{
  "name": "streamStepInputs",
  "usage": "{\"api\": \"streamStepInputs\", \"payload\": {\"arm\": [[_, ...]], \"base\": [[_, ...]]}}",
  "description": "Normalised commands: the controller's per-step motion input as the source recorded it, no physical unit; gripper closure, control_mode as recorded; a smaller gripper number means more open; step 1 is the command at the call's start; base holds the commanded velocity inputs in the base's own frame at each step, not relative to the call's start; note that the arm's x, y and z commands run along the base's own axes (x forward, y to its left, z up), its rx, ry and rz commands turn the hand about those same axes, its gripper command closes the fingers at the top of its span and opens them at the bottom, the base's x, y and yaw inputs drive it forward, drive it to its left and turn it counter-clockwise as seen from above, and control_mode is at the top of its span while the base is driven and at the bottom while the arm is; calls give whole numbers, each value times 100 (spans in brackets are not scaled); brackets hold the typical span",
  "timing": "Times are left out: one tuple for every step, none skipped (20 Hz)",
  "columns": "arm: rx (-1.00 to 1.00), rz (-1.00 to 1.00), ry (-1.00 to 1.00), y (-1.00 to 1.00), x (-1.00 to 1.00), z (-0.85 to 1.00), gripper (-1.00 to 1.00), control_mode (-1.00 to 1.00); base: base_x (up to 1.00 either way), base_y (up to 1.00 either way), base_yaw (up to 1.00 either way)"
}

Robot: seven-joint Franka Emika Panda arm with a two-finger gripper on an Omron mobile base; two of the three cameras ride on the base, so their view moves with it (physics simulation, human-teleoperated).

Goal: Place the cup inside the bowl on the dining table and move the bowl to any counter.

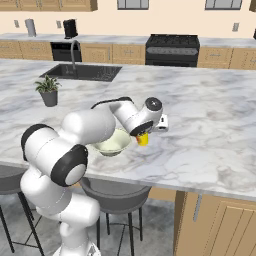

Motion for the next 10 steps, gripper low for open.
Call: {"api": "streamStepInputs", "payload": {"arm": [[-3, 5, 0, 0, 0, 30, 100, -100], [-3, 3, 0, 0, 0, 31, 100, -100], [-3, 0, 0, 0, 0, 32, 100, -100], [-1, 0, 0, 0, 0, 29, 100, -100], [0, 0, 0, 0, 0, 22, 100, -100], [0, 0, 0, 0, 0, 19, 100, -100], [0, 0, 0, 0, 0, 10, 100, -100], [0, 0, 0, 0, 0, 11, 100, -100], [0, -1, 0, 0, 0, 11, 100, -100], [0, -2, 0, 0, 0, 9, 100, -100]], "base": [[0, 0, 0], [0, 0, 0], [0, 0, 0], [0, 0, 0], [0, 0, 0], [0, 0, 0], [0, 0, 0], [0, 0, 0], [0, 0, 0], [0, 0, 0]]}}
